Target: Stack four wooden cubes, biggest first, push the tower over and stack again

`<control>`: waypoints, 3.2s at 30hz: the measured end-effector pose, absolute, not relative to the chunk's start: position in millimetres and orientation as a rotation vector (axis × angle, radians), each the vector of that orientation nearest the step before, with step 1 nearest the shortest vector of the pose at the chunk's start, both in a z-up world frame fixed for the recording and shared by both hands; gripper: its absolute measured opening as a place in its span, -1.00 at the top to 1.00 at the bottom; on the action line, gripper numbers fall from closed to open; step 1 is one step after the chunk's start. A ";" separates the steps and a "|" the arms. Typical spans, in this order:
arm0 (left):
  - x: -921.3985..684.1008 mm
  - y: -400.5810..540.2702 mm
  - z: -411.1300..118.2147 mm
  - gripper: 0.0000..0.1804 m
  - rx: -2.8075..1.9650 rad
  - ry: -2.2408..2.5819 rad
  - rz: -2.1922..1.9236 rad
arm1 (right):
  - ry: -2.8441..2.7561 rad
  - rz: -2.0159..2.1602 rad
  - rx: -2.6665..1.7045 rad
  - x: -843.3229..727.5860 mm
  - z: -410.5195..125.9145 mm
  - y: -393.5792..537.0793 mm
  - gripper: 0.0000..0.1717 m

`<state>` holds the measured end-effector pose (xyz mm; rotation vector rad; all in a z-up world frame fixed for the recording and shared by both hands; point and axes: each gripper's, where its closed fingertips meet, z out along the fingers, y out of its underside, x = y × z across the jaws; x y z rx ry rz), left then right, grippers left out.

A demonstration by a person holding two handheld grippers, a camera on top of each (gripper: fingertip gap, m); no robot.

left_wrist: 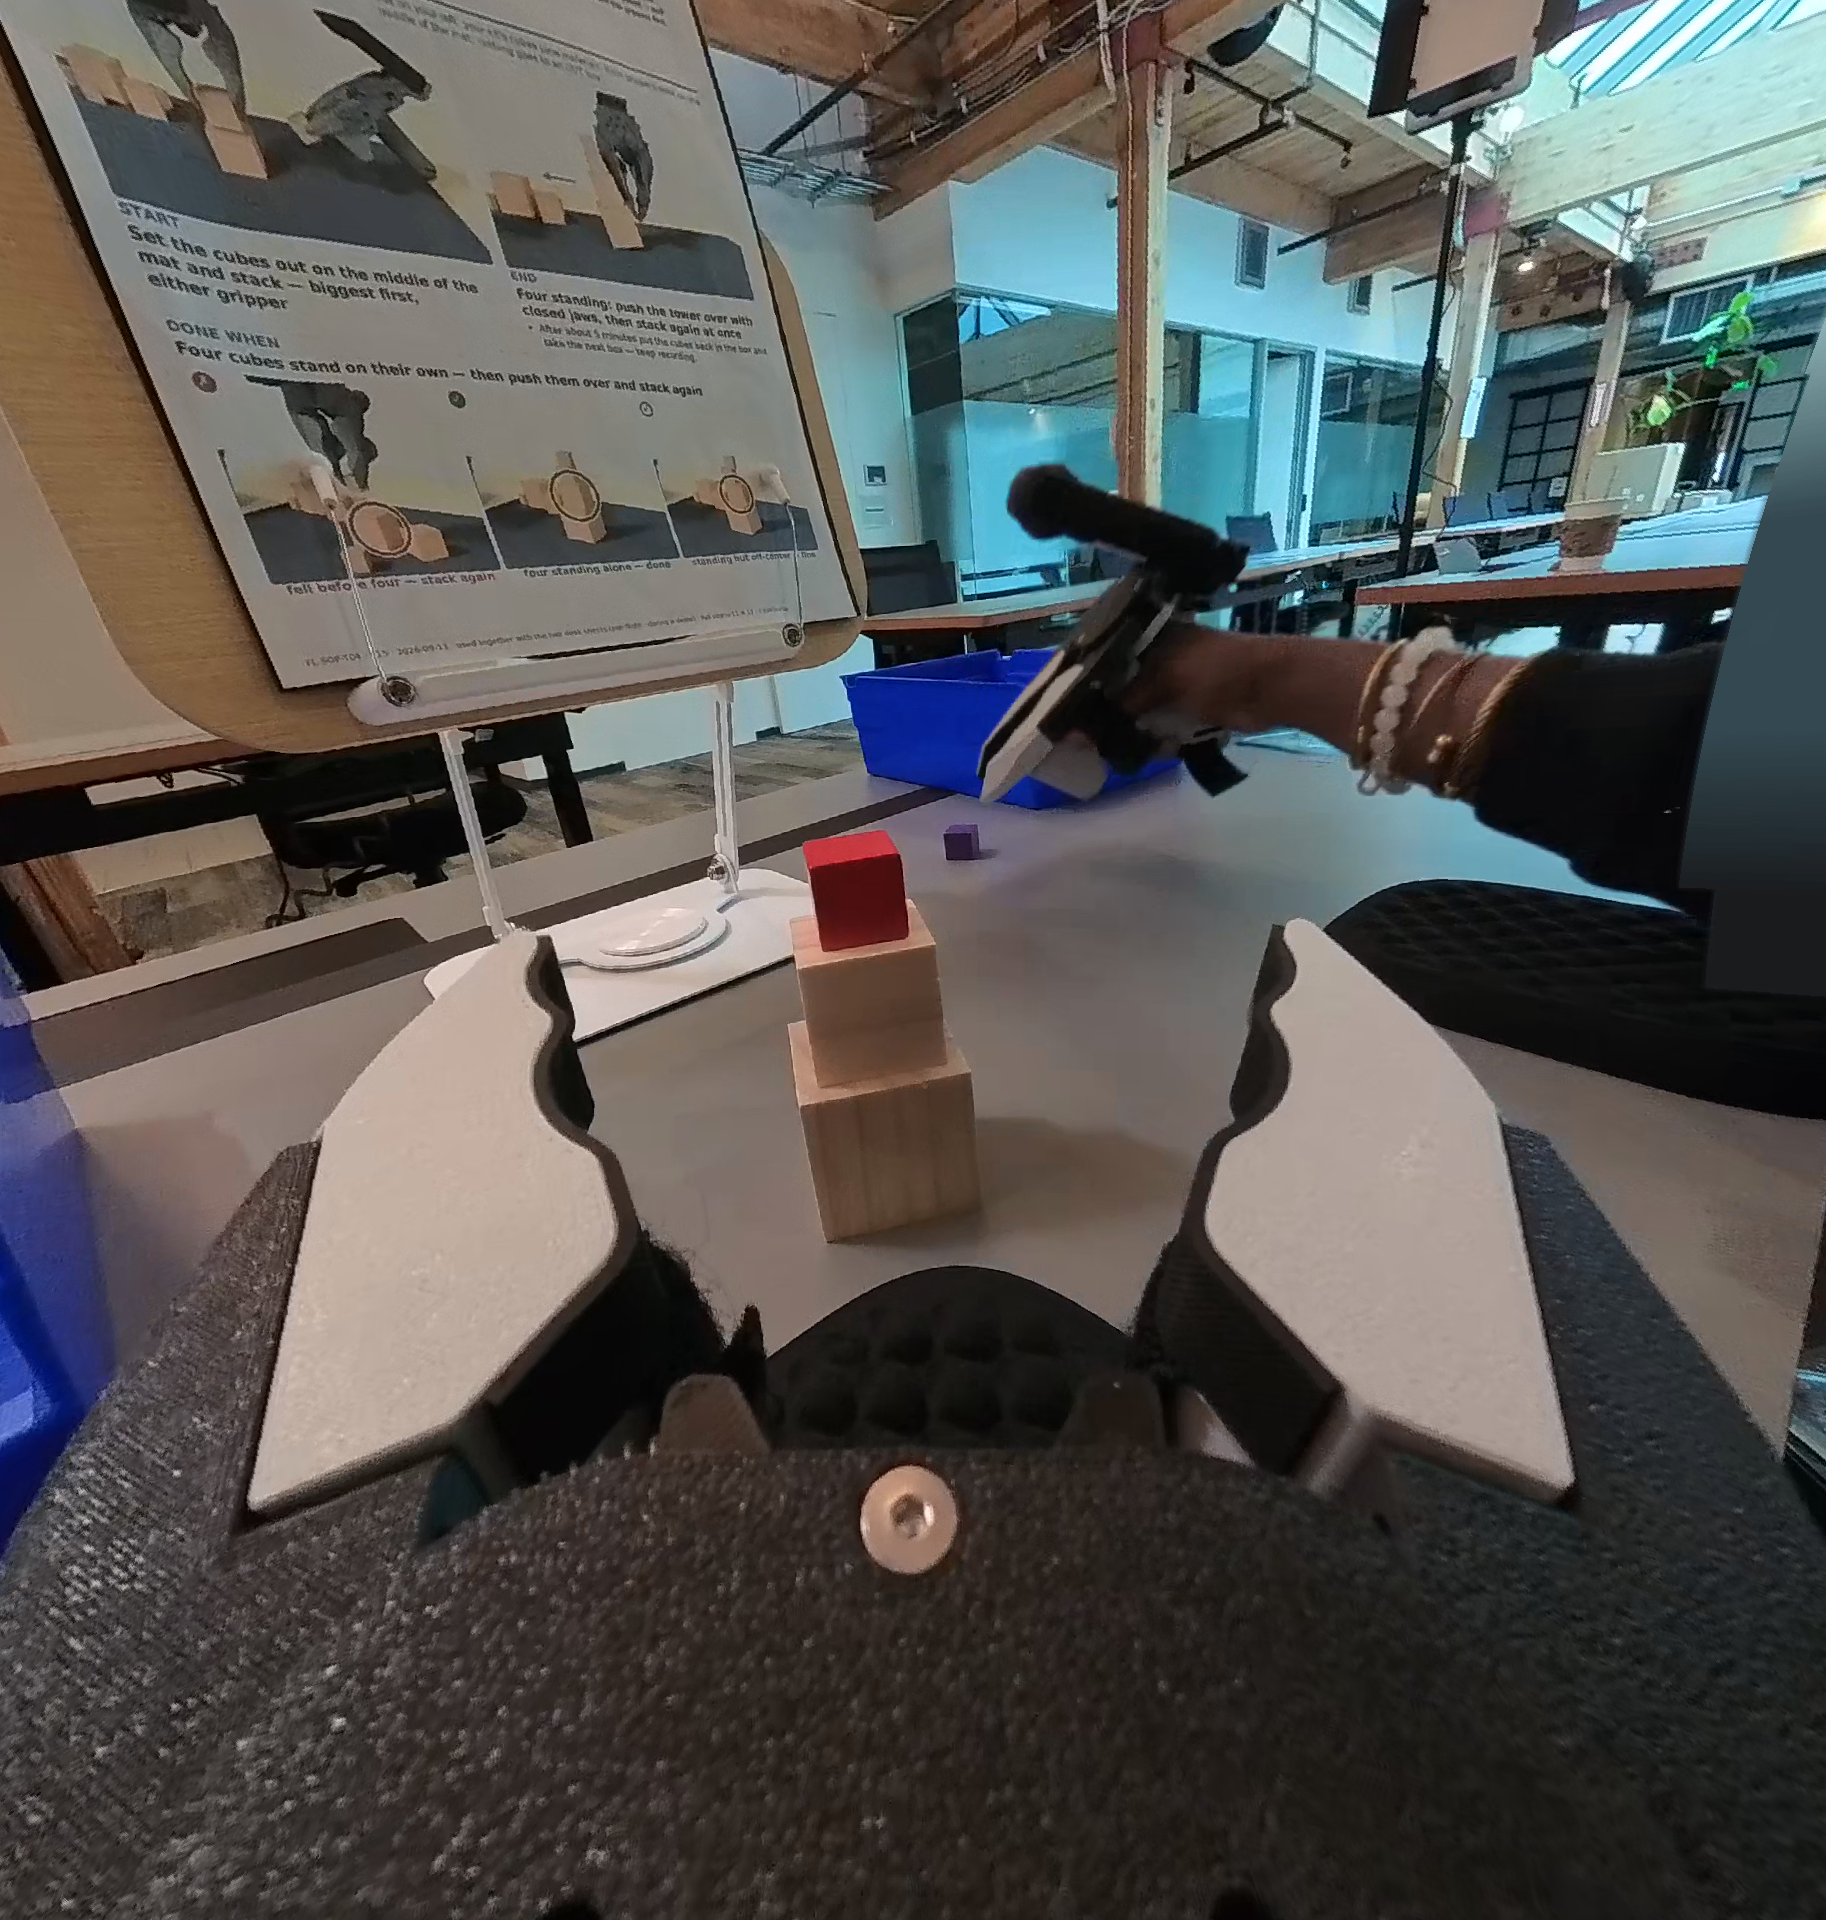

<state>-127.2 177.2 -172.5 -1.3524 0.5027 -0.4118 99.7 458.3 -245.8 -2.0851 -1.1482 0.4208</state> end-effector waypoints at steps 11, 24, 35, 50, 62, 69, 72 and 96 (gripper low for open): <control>-130.6 177.6 -170.5 -0.35 -1.345 0.476 -0.435 | -0.922 0.332 -2.224 123.7 -291.1 504.0 0.39; -126.1 177.6 -173.2 -0.34 -1.357 0.509 -0.400 | -0.948 0.308 -2.218 114.3 -299.2 511.0 0.74; -125.5 177.6 -173.4 -0.33 -1.357 0.513 -0.386 | -1.000 0.367 -2.082 94.8 -216.0 438.8 0.74; -124.0 177.1 -173.9 -0.33 -1.356 0.525 -0.379 | -1.570 0.846 -1.657 -45.8 -137.6 259.0 0.74; -124.8 176.3 -172.7 -0.32 -1.348 0.519 -0.387 | -1.494 0.729 -1.939 -98.3 -171.8 251.6 0.74; -124.6 176.1 -172.6 -0.32 -1.346 0.521 -0.385 | -1.474 0.614 -1.973 -106.5 -175.7 251.8 0.74; -124.7 176.0 -172.5 -0.32 -1.345 0.521 -0.385 | -1.477 0.561 -1.974 -105.7 -176.0 252.6 0.74; -125.2 175.5 -172.2 -0.30 -1.342 0.518 -0.388 | -1.511 0.647 -1.869 -99.9 -169.9 247.9 0.19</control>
